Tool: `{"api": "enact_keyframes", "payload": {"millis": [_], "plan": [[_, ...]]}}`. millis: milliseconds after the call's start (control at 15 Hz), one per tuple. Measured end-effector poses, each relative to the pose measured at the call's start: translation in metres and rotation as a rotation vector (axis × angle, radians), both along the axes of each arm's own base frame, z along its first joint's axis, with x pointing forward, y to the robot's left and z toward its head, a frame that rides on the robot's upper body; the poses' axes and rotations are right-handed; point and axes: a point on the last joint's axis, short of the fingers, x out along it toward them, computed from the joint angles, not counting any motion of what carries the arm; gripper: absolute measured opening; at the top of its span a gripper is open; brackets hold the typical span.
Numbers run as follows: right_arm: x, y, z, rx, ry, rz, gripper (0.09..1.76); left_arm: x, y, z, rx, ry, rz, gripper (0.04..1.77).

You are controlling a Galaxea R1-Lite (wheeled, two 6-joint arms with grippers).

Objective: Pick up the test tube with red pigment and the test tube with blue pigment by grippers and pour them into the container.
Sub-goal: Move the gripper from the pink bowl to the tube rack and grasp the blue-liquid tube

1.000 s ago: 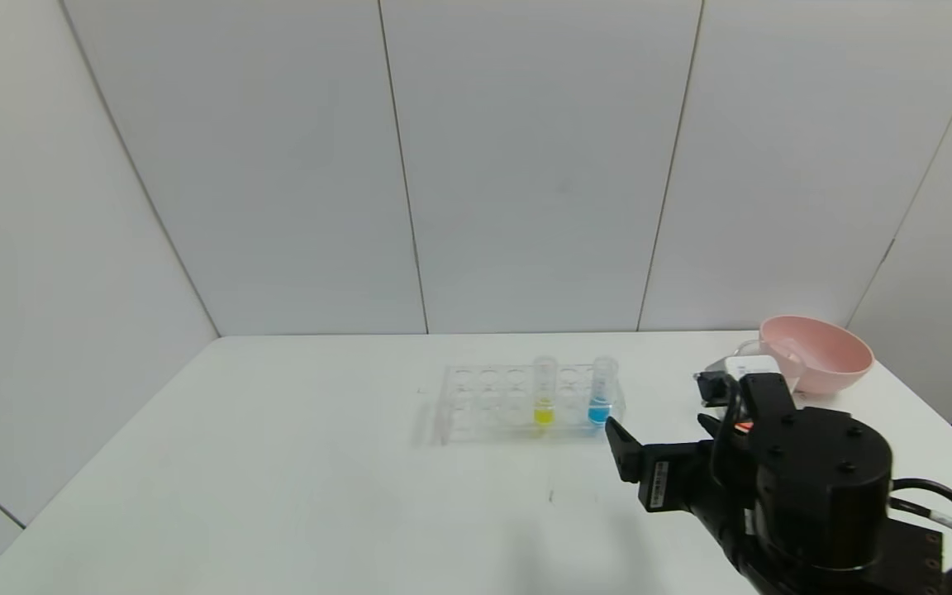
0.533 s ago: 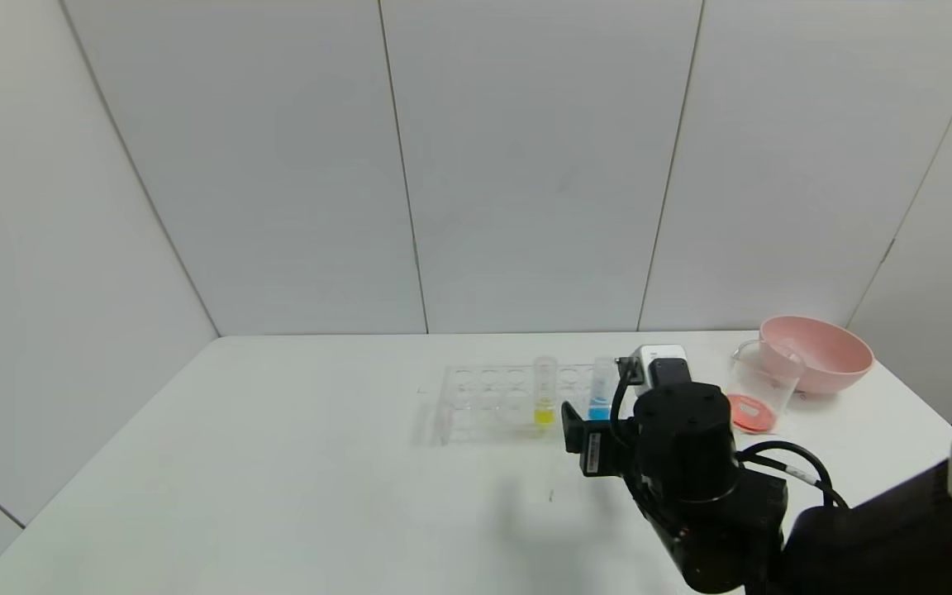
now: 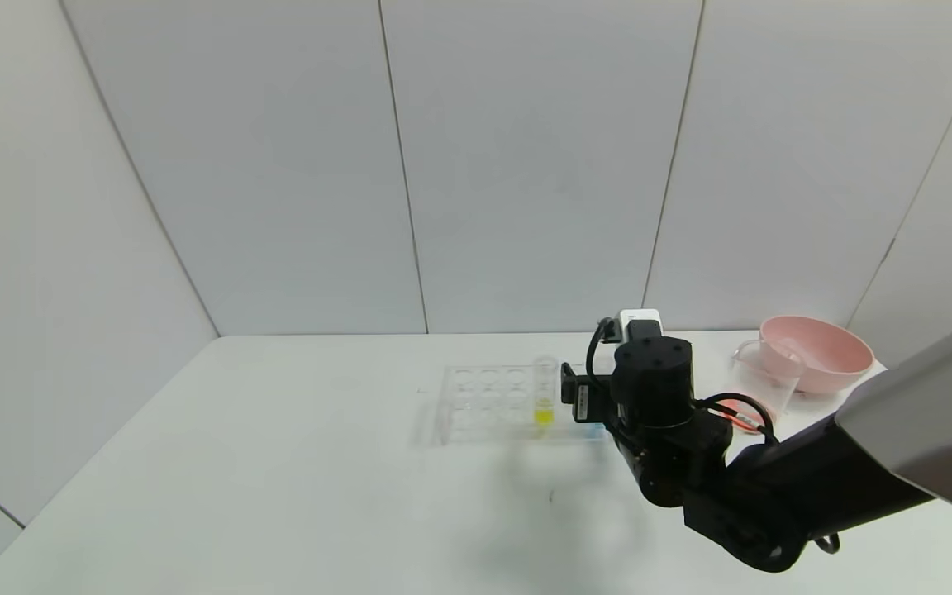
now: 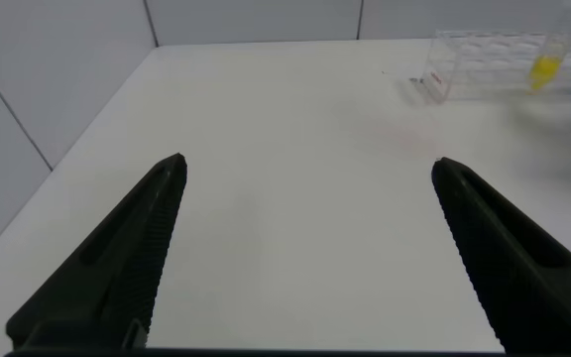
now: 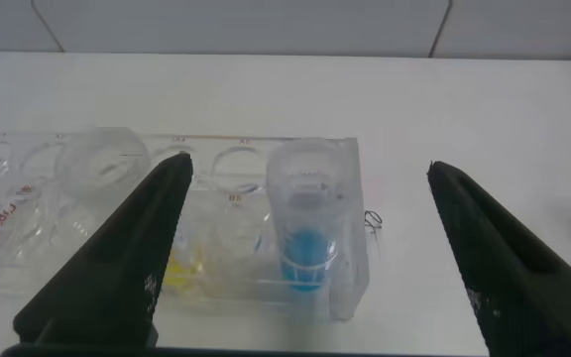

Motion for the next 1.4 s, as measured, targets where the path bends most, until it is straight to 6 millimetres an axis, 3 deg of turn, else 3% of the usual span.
{"api": "enact_keyframes", "payload": {"millis": [733, 1000, 1200, 1267, 1400], "plan": [[0.009, 0.003, -0.011, -0.01, 0.013, -0.002, 1.7, 0.0, 0.0, 0.0, 0.0, 0.0, 0.0, 1.76], [0.007, 0.005, -0.012, -0.013, 0.015, 0.004, 1.11, 0.0, 0.0, 0.0, 0.0, 0.0, 0.0, 1.76], [0.005, 0.007, -0.012, -0.014, 0.017, 0.01, 0.78, 0.0, 0.0, 0.0, 0.0, 0.0, 0.0, 1.76], [0.005, 0.007, -0.013, -0.016, 0.017, 0.007, 0.54, 0.0, 0.0, 0.0, 0.0, 0.0, 0.0, 1.76], [0.004, 0.007, -0.012, -0.017, 0.017, 0.006, 0.5, 0.0, 0.0, 0.0, 0.0, 0.0, 0.0, 1.76]]}}
